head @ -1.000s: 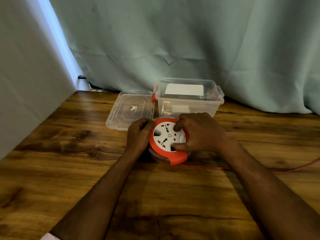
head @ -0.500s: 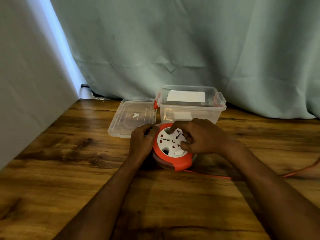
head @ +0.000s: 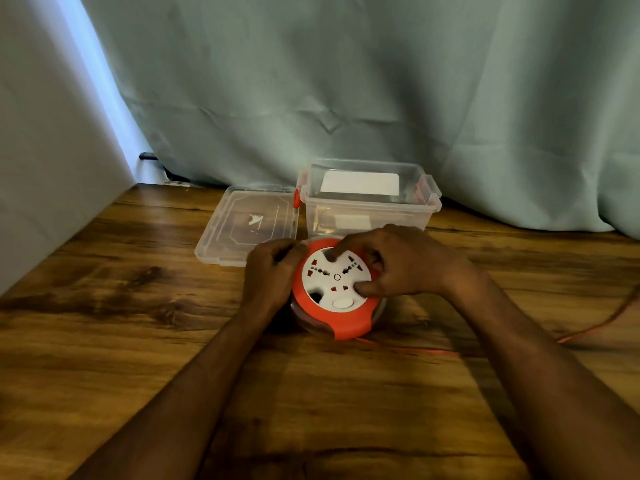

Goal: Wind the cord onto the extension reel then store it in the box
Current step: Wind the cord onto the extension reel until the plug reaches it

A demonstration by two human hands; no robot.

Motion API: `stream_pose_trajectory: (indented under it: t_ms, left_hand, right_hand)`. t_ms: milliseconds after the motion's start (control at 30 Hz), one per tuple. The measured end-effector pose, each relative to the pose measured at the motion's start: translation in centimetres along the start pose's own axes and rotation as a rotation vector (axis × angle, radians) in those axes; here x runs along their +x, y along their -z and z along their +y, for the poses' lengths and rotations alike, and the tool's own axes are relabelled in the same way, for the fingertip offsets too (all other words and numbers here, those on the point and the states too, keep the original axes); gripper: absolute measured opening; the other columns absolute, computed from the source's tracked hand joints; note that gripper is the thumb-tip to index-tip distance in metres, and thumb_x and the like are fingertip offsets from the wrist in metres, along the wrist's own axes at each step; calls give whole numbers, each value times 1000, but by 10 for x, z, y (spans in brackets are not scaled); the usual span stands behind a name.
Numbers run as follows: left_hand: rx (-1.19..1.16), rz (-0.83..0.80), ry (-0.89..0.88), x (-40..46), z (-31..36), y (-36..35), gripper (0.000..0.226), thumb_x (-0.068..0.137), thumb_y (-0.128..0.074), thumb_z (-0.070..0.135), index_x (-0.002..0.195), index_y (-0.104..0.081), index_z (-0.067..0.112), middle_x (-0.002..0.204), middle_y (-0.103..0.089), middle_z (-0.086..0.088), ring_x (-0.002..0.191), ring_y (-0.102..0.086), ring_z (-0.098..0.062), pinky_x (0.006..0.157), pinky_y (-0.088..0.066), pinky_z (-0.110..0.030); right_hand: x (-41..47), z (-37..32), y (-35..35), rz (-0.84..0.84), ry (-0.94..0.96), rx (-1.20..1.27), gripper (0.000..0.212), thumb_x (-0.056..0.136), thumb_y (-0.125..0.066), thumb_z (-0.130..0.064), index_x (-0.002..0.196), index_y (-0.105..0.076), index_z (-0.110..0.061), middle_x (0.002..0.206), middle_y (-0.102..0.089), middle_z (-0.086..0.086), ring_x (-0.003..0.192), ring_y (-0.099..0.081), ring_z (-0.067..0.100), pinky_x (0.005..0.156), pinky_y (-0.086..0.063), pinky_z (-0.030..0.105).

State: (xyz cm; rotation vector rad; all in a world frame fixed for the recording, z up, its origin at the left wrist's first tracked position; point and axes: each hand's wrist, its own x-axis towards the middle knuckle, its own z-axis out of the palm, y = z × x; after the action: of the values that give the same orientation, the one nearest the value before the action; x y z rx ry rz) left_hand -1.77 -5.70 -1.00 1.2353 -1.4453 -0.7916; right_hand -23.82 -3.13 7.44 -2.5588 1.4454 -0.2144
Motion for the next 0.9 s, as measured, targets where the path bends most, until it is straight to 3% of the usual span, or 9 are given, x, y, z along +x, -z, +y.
stream_pose_trajectory:
  t_ms: [200, 367, 567, 633, 700, 800, 900]
  left_hand:
    - [-19, 63, 35, 1, 1, -2, 23, 103, -59, 30, 99, -78, 19, 89, -79, 3, 78, -76, -10, 77, -63, -35]
    - [18, 84, -14, 8, 1, -5, 22, 104, -58, 27, 98, -78, 20, 85, -75, 9, 77, -74, -6, 74, -57, -25]
    - [13, 74, -21, 9, -1, -5, 22, 103, -58, 29, 101, -78, 21, 87, -76, 9, 83, -75, -10, 80, -62, -33]
    - [-30, 42, 5, 9, -2, -4, 21, 103, -58, 29, 95, -78, 26, 86, -78, 8, 81, -77, -12, 79, -63, -35]
    - [-66, 7, 15, 8, -3, -2, 24, 103, -59, 27, 89, -78, 27, 86, -80, 3, 80, -78, -16, 79, -64, -40]
    - [-82, -29, -6, 6, -1, -1, 26, 104, -58, 24, 89, -79, 21, 86, -81, -3, 78, -78, -21, 78, -65, -44]
    - [-123, -32, -12, 4, 2, -1, 26, 103, -59, 23, 92, -80, 12, 85, -81, -7, 76, -78, -24, 77, -65, -46]
  right_hand:
    - [3, -2, -11, 106, -48, -181, 65, 75, -73, -71, 127, -62, -33, 121, -71, -5, 98, -66, 13, 84, -56, 31]
    - [10, -8, -26, 218, -97, -268, 59, 75, -60, -84, 88, -61, -27, 89, -66, -5, 81, -60, 14, 72, -36, 28]
    - [18, -23, -34, 261, -145, -252, 57, 83, -51, -83, 77, -61, -27, 85, -69, -6, 74, -60, 10, 74, -48, 28]
    - [15, -19, -21, 229, -89, -194, 45, 89, -59, -69, 85, -70, -25, 77, -66, -10, 68, -58, 3, 66, -41, 21]
    - [8, -15, -4, 122, -36, -126, 26, 91, -70, -49, 109, -72, -29, 67, -57, -21, 62, -51, -4, 60, -34, 17]
    - [3, -8, 10, -32, -15, -96, 47, 87, -78, -38, 130, -59, -44, 67, -57, -32, 69, -54, -12, 60, -36, 18]
    - [3, -4, 10, 0, -16, -109, 60, 83, -82, -41, 137, -57, -48, 80, -57, -33, 77, -57, -9, 65, -49, 20]
